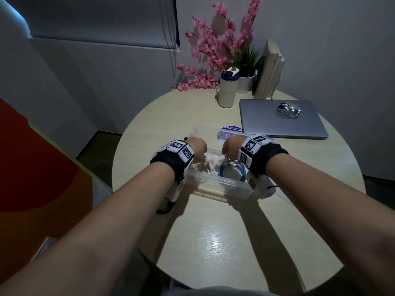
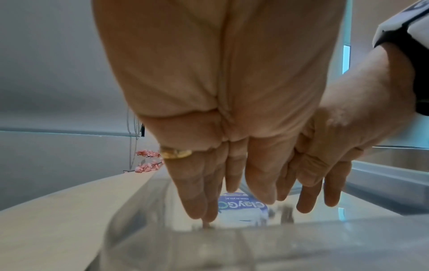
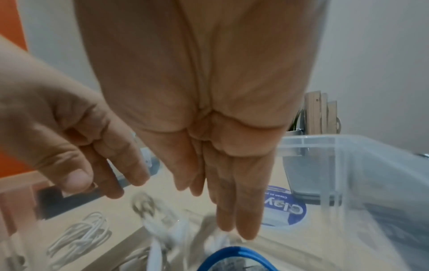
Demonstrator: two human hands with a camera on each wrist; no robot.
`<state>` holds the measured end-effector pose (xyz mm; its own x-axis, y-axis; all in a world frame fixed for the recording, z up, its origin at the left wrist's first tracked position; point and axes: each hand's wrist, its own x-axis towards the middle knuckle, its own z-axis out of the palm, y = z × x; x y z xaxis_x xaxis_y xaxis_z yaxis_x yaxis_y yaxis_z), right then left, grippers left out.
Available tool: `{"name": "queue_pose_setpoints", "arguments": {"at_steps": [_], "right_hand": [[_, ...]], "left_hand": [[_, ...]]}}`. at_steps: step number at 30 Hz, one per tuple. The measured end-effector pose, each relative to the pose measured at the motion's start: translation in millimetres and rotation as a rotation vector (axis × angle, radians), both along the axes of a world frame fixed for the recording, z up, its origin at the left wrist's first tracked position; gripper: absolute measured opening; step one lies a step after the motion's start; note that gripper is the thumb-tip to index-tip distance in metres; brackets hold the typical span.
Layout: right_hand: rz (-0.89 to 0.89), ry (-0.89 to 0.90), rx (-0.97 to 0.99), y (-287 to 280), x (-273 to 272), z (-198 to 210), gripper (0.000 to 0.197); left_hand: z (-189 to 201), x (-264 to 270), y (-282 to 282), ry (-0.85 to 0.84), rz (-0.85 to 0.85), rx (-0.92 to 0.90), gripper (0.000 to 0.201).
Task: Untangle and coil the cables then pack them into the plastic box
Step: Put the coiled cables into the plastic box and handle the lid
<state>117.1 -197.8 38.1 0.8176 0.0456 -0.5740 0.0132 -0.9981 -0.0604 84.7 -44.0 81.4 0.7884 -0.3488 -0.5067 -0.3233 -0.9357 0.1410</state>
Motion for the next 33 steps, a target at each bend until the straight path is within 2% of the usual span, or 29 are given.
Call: {"name": "queue_pose_setpoints", "arguments": {"at_steps": [1,4,5,6,7,8,10,13,18,23,26,29,31,33], "right_hand": [[0.02,-0.027,-0.024,-6,12,-23,0.033],[0.015,-0.077,-0.042,-40,71,-100,0.058],[-0.033,-0.091,0.016,-40,76,-92,0.053],[-0.074,-0.092,0.052,-32,58,-65,0.038],[-0.06,-0.089,0.129,-14,24,-17,0.024],[-0.039,-0.067,0.202,10,-21,42,0.018],[-0.051,-0.074,0.342,28,-43,75,0.017],[-0.003,-0.065,0.449,52,-60,89,0.014],[0.179,0.042,0.526,106,-91,82,0.013],[0.375,0.058,0.303,155,-107,17,0.021],[0.408,0.088,0.175,172,-112,-19,0.023],[0.466,0.086,0.075,179,-113,-57,0.012],[0.462,0.077,-0.007,181,-84,-129,0.017],[0.504,0.115,-0.044,183,-58,-197,0.016]], "left_hand": [[0,0,2,0.009,0.006,-0.008,0.028],[6,1,9,0.014,0.024,-0.102,0.042],[10,-1,13,0.016,0.042,-0.149,0.043],[14,-2,17,0.005,0.061,-0.206,0.041],[18,-4,23,-0.013,0.09,-0.256,0.039],[21,-6,29,-0.036,0.121,-0.307,0.035],[26,-11,44,-0.078,0.187,-0.386,0.025],[26,-21,73,-0.12,0.287,-0.399,0.009],[7,-51,121,-0.085,0.383,-0.249,0.014],[-35,-86,144,0.064,0.351,-0.011,0.012],[-56,-105,152,0.108,0.366,0.07,0.022],[-72,-119,157,0.131,0.393,0.08,0.034],[-80,-125,158,0.112,0.406,0.073,0.041],[-85,-129,157,0.09,0.416,0.047,0.039]]}}
